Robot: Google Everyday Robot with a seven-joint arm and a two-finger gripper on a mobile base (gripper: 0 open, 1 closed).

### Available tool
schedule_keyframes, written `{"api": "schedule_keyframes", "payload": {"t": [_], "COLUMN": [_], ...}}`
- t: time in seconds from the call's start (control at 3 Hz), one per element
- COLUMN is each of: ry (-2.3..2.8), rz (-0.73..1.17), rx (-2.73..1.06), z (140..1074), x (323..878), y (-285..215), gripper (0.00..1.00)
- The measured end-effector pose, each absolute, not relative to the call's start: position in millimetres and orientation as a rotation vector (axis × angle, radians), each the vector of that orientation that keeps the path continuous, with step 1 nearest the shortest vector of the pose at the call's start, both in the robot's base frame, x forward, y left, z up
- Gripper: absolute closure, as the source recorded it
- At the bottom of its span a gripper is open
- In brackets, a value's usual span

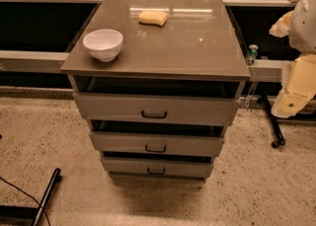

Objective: Open middle drawer

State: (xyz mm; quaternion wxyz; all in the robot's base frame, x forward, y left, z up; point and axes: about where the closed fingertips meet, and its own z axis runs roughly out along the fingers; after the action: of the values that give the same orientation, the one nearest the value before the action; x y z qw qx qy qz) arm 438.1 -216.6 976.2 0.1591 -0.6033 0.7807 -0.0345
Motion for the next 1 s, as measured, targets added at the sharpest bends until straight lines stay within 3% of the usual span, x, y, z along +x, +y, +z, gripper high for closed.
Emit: {"api": "schedule_keyframes", "payload": {"t": [0.67,1.0], "ry": [2.242,2.210], "rz": [-0.158,-0.144], "rx": [-1.741,-1.802], "z": [969,919], "x": [441,438], "y": [-213,-207], "gripper": [0.00,0.00]}}
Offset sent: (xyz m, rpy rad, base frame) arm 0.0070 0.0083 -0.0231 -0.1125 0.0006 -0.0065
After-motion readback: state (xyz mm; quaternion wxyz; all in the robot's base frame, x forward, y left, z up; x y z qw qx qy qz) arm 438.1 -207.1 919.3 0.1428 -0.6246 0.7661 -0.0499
